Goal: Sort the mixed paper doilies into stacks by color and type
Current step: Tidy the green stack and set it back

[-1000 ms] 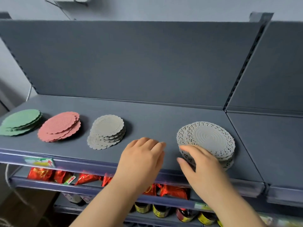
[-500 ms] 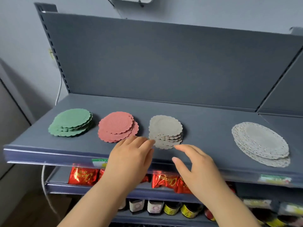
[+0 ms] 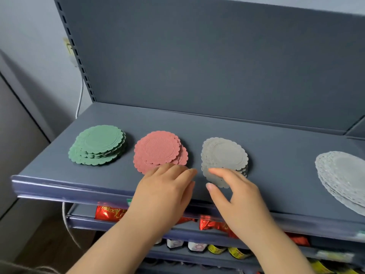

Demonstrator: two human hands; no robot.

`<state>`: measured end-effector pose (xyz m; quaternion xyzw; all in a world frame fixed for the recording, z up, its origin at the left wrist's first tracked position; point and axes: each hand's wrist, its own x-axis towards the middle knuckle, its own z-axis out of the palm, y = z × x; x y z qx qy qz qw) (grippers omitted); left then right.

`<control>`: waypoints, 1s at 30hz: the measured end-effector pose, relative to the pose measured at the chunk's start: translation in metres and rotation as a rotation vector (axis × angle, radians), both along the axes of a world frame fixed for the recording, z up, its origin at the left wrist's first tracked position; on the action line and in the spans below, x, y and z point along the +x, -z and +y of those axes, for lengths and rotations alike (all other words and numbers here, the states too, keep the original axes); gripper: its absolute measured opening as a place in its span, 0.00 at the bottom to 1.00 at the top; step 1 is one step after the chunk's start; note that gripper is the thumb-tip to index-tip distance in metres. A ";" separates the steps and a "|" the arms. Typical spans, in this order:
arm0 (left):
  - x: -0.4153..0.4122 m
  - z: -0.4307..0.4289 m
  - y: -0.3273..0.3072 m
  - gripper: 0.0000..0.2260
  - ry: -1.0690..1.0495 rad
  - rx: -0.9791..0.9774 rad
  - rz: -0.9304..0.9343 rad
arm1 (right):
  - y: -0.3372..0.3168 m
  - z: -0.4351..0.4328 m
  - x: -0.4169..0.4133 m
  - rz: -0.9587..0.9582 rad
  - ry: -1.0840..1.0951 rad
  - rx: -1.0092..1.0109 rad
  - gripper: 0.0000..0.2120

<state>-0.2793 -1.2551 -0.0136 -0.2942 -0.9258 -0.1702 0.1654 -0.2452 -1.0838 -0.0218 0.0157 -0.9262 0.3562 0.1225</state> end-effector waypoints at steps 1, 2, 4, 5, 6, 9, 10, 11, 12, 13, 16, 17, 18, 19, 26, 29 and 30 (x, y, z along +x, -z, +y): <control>-0.004 0.004 0.000 0.14 0.010 -0.009 -0.007 | 0.001 0.003 -0.005 0.006 -0.001 -0.030 0.14; -0.009 0.008 -0.002 0.14 0.016 -0.017 -0.015 | 0.001 0.006 -0.011 0.008 -0.003 -0.055 0.13; -0.020 0.016 -0.007 0.14 0.017 -0.035 -0.030 | 0.000 0.012 -0.023 -0.002 -0.015 -0.110 0.13; -0.026 0.019 -0.009 0.14 0.014 -0.038 -0.036 | -0.002 0.014 -0.028 -0.008 -0.024 -0.142 0.12; -0.031 0.021 -0.011 0.13 0.011 -0.038 -0.040 | -0.003 0.016 -0.034 -0.015 -0.032 -0.171 0.12; -0.044 0.023 -0.012 0.13 0.006 -0.032 -0.041 | -0.007 0.017 -0.051 -0.014 -0.053 -0.200 0.12; -0.047 0.021 -0.012 0.13 0.001 -0.028 -0.040 | -0.008 0.015 -0.056 -0.018 -0.065 -0.209 0.13; -0.051 0.017 -0.011 0.13 -0.008 -0.021 -0.040 | -0.010 0.011 -0.060 -0.031 -0.085 -0.228 0.12; -0.054 0.013 -0.010 0.12 -0.021 -0.012 -0.042 | -0.011 0.006 -0.064 -0.043 -0.110 -0.247 0.12; -0.057 0.007 -0.010 0.12 -0.036 -0.007 -0.043 | -0.013 0.000 -0.068 -0.041 -0.135 -0.255 0.12; -0.070 -0.015 -0.013 0.13 -0.064 -0.002 -0.040 | -0.018 -0.019 -0.083 -0.031 -0.177 -0.226 0.16; -0.077 -0.025 -0.014 0.13 -0.072 -0.011 -0.038 | -0.019 -0.027 -0.089 -0.039 -0.179 -0.216 0.15; -0.084 -0.035 -0.016 0.14 -0.081 -0.022 -0.043 | -0.020 -0.036 -0.094 -0.036 -0.176 -0.205 0.14; -0.091 -0.046 -0.018 0.15 -0.092 -0.030 -0.053 | -0.020 -0.045 -0.100 -0.027 -0.172 -0.192 0.13; -0.136 -0.137 -0.022 0.14 -0.119 -0.160 -0.127 | -0.027 -0.132 -0.135 -0.076 -0.137 -0.015 0.14; -0.151 -0.173 -0.017 0.12 -0.122 -0.212 -0.161 | -0.027 -0.166 -0.150 -0.168 -0.171 0.026 0.18; -0.155 -0.181 -0.015 0.11 -0.116 -0.214 -0.169 | -0.026 -0.176 -0.156 -0.222 -0.185 0.026 0.21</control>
